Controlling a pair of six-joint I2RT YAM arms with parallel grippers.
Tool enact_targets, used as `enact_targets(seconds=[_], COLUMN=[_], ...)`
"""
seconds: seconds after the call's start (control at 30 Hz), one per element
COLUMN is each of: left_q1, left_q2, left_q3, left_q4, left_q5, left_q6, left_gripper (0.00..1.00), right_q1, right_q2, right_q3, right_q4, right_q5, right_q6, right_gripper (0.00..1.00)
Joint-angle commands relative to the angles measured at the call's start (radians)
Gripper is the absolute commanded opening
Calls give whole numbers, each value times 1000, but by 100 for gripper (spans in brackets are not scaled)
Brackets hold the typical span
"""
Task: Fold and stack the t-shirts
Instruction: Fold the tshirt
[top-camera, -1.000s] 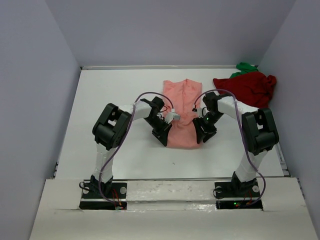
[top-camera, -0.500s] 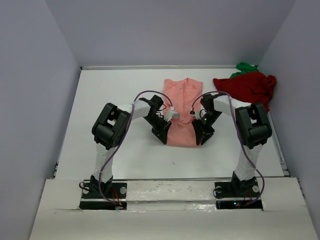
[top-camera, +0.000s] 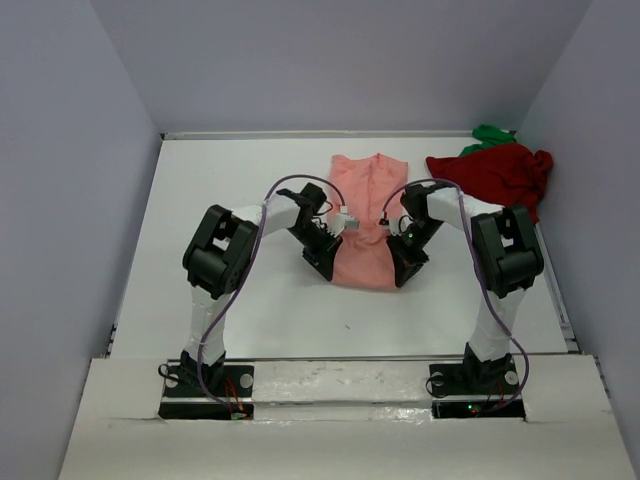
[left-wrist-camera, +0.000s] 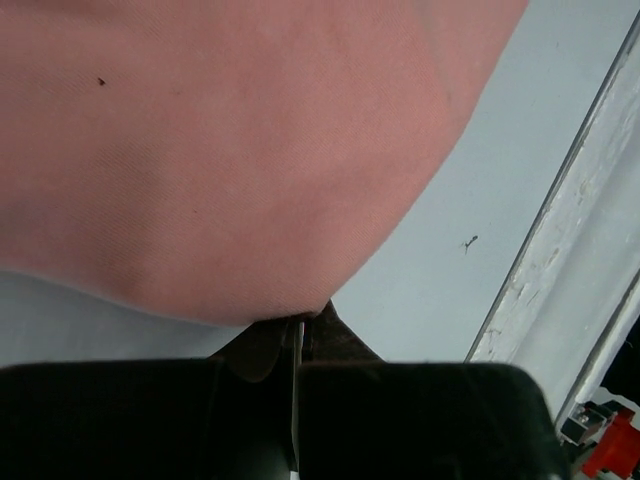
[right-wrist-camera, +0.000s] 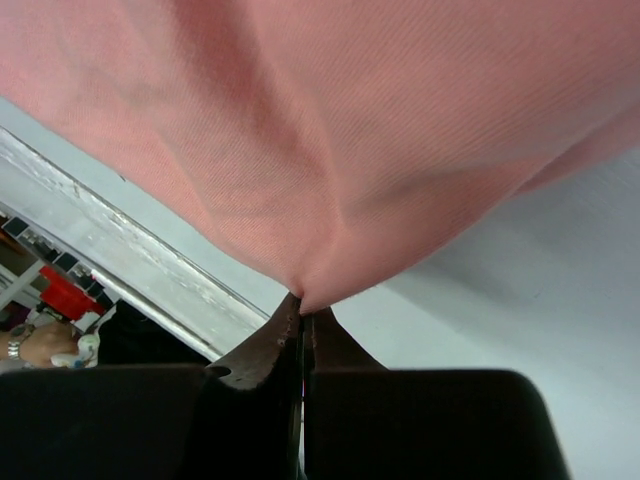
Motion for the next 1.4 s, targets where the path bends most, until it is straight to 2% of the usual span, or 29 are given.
enact_targets(seconds=[0.0, 0.33, 0.63, 1.0, 1.13, 1.37], left_q1=[9, 9, 9, 23, 29, 51], left_q2=[-93, -186, -251, -220, -167, -93], left_q3=[100, 272, 297, 335, 418, 513], left_q4=[-50, -170, -161, -95, -92, -43], left_q5=[-30, -104, -183, -243, -272, -409], left_q6=[24, 27, 2, -18, -25, -71], left_gripper=[0, 0, 0, 0, 0, 0], right_q1=[-8, -8, -8, -8, -8, -8], right_q2=[-46, -115, -158, -104, -74, -50], right_q3=[55, 153, 291, 387, 423, 424], right_q4=[-60, -102, -82, 12, 35, 131], right_q5=[6, 56, 164, 270, 297, 385], right_q6=[-20, -17, 8, 28, 23, 20], right_gripper=[0, 0, 0, 0, 0, 0])
